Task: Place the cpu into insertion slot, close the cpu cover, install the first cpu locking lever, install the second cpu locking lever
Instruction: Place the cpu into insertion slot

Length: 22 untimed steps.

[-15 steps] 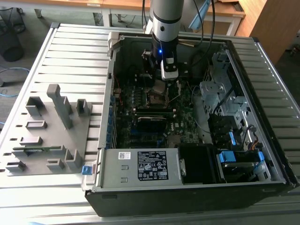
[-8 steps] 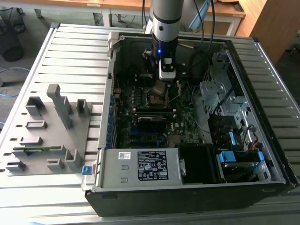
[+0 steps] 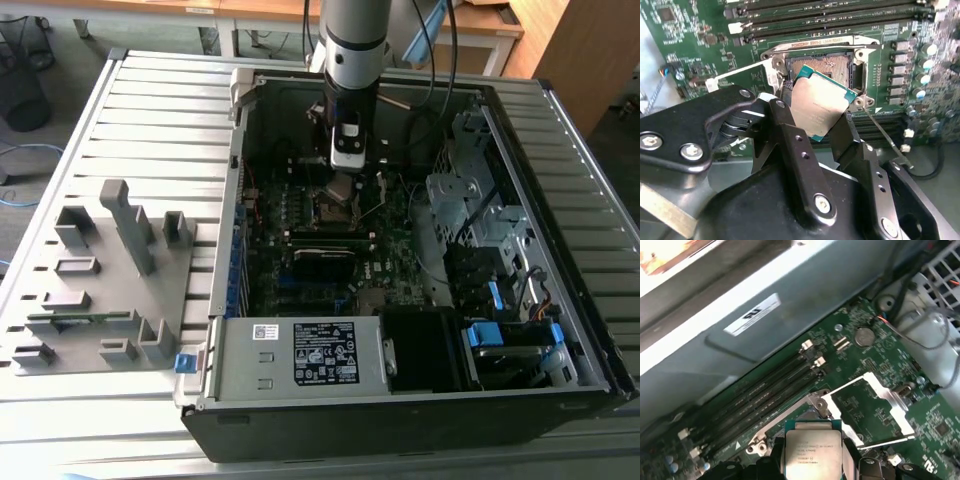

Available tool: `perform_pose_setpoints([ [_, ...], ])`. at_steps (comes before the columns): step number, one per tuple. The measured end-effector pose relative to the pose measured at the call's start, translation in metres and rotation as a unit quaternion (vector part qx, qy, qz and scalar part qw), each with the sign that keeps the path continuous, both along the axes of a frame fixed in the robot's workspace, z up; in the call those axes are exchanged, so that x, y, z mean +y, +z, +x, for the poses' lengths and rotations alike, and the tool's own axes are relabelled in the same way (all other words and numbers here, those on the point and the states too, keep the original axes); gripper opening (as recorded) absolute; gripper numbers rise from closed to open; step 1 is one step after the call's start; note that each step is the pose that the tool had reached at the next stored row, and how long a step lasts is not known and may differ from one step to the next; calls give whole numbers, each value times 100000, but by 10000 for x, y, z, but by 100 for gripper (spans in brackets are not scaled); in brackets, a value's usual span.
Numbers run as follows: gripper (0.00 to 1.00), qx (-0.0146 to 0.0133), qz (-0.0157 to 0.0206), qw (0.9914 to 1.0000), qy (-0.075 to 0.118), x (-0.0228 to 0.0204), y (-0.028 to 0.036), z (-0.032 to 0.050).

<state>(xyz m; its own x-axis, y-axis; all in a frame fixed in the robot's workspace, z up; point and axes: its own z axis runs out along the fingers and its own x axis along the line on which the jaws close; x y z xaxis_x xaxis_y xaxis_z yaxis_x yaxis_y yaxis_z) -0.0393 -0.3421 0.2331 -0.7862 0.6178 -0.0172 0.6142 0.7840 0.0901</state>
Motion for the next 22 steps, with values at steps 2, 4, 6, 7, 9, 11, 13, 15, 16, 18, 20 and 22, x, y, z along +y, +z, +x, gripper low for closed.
perform_pose_setpoints([
  [2,54,5,0,99999,-474,0,0,0],
  [4,54,-1,0,99999,-493,0,0,0],
  [6,54,1,-2,99998,-550,0,0,0],
  [7,54,-2,-2,99996,-853,0,-1,0],
  [9,54,-4,8,99971,-2428,1,-3,0],
  [11,54,2,-3,99907,-4303,0,-5,0],
  [13,54,7,-8,99815,-6073,0,-7,0],
  [15,54,5,0,99732,-7318,0,-8,0],
  [16,54,6,-5,99731,-7327,-1,-8,0],
  [18,54,0,0,99729,-7351,0,-9,0],
  [20,54,-1,2,99726,-7399,0,-9,0],
  [22,54,-2,5,99665,-8174,0,-9,0],
])
